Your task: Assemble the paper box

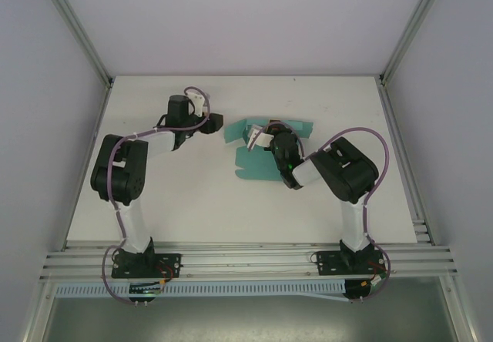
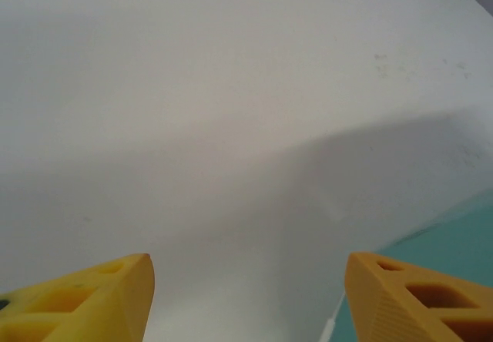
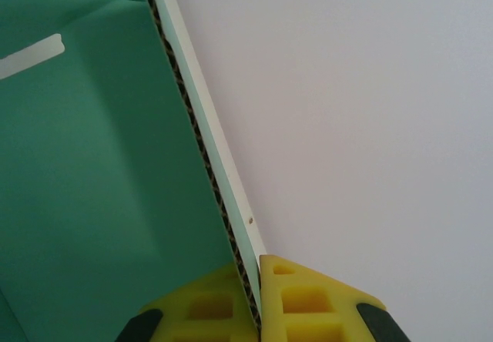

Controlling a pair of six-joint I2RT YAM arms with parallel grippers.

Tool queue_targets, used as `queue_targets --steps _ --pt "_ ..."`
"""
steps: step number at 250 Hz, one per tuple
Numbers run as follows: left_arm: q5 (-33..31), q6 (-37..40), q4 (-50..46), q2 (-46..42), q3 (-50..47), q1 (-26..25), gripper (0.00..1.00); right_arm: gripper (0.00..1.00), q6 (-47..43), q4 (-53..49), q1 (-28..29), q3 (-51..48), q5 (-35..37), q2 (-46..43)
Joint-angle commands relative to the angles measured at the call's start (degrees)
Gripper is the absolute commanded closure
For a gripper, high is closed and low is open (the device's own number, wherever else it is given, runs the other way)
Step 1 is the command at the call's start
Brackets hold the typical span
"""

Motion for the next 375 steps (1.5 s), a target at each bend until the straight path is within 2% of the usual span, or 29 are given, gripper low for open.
queue_targets --steps 1,36,89,137,183,212,227,282,302,325,359,375 --pt "8.2 2.3 -2.4 2.0 0.7 -1.5 0.35 1.0 2.5 -6.2 0.9 -1.4 -0.2 1.7" --pt "10.4 8.9 -5.0 2.6 0.6 -5.1 0.35 1.0 3.4 -7.0 0.9 -1.6 0.0 0.8" --pt "17.7 9.6 -3.6 4.5 1.4 -6.7 0.38 1.0 3.4 -7.9 1.1 -1.6 0.3 0.5" --pt "15.4 11.1 -5.9 7.8 5.3 -8.6 0.38 1.0 3.9 -8.6 1.1 -1.5 -0.1 0.3" --pt "17.5 10.3 -5.0 7.8 6.0 -8.9 0.34 1.0 4.4 -9.6 1.0 -1.5 -0.4 0.4" --pt "18.3 10.4 -4.2 7.8 7.0 -9.3 0.26 1.0 5.0 -10.5 1.1 -1.2 -0.9 0.2" --pt "19.8 10.2 -6.7 9.0 9.6 -9.6 0.25 1.0 5.3 -11.6 1.1 -1.1 -1.2 -0.1" --pt "20.7 9.5 -6.6 10.2 11.7 -10.9 0.23 1.0 7.1 -15.5 0.8 -1.1 -2.6 -1.1" --pt "19.1 7.8 -4.5 10.2 11.1 -11.1 0.24 1.0 7.3 -16.0 0.8 -0.7 -2.9 -1.2" --pt "15.7 5.2 -3.0 10.8 11.3 -11.7 0.3 1.0 7.7 -16.4 0.8 -0.6 -3.1 -1.2" --pt "2.7 4.8 -0.8 10.4 9.3 -14.1 0.5 1.0 8.6 -17.0 1.0 -1.0 -3.3 -1.7" --pt "-0.2 4.1 0.8 9.9 8.5 -14.7 0.54 1.0 9.5 -18.0 1.1 -1.3 -3.6 -2.2"
